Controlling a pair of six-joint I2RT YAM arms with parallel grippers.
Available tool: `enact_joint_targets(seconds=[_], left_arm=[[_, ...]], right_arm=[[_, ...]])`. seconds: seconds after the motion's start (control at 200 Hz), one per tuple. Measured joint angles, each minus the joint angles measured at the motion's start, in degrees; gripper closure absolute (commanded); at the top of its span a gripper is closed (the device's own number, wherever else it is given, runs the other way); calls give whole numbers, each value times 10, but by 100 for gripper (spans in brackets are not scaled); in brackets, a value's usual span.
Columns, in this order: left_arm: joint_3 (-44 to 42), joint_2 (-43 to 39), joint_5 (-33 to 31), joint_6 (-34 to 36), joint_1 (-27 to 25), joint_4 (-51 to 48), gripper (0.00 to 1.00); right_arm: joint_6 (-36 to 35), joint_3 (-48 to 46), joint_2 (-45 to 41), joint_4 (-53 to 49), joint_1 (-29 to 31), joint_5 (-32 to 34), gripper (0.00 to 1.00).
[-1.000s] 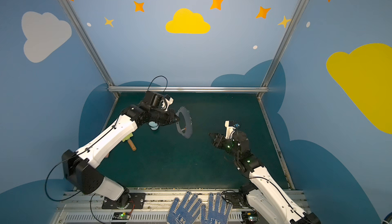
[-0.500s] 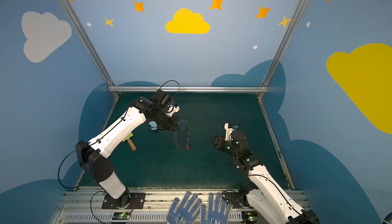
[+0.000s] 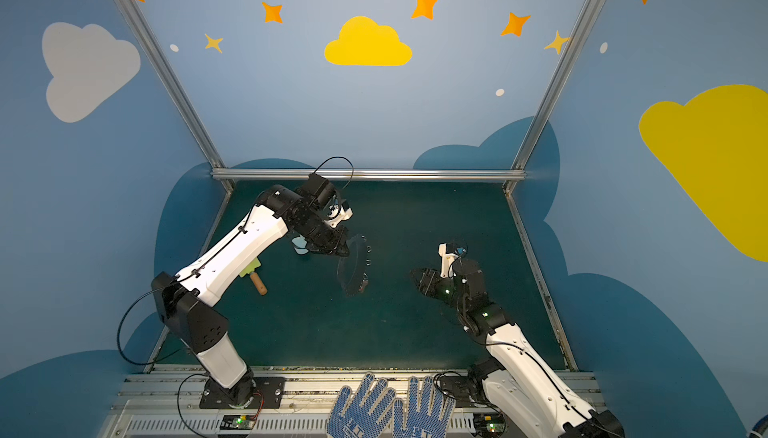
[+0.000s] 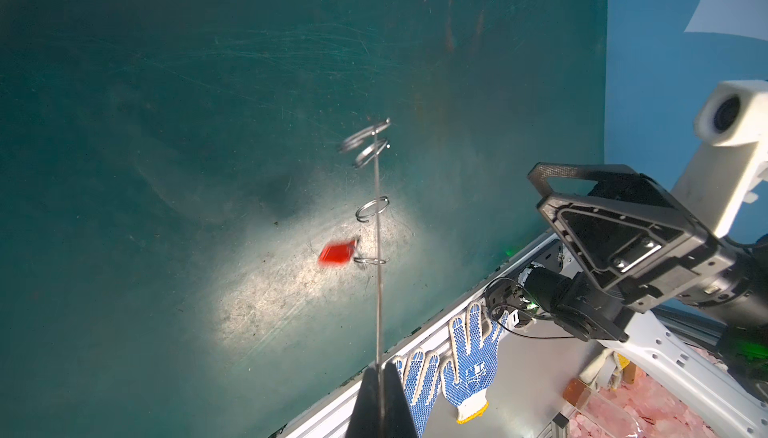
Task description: Put the keys on the keyring
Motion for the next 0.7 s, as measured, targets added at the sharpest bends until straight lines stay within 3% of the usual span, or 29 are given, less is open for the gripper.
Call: enact_joint_targets(seconds=[0.361, 0.701], left_arm=[[14, 58, 46, -33, -6, 55, 96], [158, 179, 97, -72, -19, 121, 96]], right_arm=[[-8, -8, -26, -5, -4, 8, 47], [-9, -23, -77, -41, -21, 28, 42]])
